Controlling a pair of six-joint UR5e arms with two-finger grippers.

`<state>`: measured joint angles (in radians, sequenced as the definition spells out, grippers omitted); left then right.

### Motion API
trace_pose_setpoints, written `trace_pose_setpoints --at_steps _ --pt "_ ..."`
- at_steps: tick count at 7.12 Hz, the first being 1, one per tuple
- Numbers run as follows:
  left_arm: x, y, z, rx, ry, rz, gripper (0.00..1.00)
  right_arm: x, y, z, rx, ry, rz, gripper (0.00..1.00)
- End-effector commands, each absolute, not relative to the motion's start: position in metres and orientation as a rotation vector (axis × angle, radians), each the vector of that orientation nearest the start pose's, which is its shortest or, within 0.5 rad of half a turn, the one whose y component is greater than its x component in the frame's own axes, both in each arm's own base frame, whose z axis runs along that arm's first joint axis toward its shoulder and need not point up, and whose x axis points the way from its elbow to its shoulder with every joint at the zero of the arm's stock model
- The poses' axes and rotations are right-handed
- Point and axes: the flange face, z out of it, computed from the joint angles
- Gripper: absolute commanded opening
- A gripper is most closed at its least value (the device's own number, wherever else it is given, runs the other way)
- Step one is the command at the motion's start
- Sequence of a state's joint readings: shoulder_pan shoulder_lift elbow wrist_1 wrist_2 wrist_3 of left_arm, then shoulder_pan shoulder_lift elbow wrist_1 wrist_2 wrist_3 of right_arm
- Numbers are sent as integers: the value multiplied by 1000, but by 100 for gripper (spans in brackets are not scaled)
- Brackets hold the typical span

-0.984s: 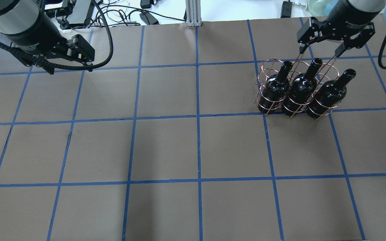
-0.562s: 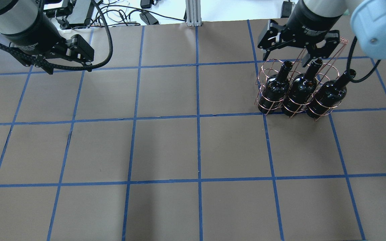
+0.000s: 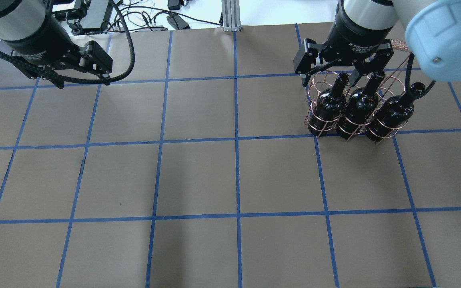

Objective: Place wine into wine basket
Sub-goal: 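Open the right gripper and raise it away from the rack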

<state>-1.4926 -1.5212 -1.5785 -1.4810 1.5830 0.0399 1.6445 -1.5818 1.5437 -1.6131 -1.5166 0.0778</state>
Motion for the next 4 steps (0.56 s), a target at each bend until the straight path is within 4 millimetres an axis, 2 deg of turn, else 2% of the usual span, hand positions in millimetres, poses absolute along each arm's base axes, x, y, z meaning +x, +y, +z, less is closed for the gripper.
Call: trace_pose_setpoints --at_steps 1,2,3,4 --pt "-94 -492 517 -61 3116 -200 100 160 -488 514 -69 3094 -141 100" --pt "-94 -492 517 -61 3115 -200 100 143 -491 516 -55 3100 -143 100" --pt "-94 -492 517 -61 3115 -200 100 134 -491 517 -26 3118 -144 99" --pt "-94 -491 518 -61 3115 -202 100 137 -487 520 -21 3117 -144 99"
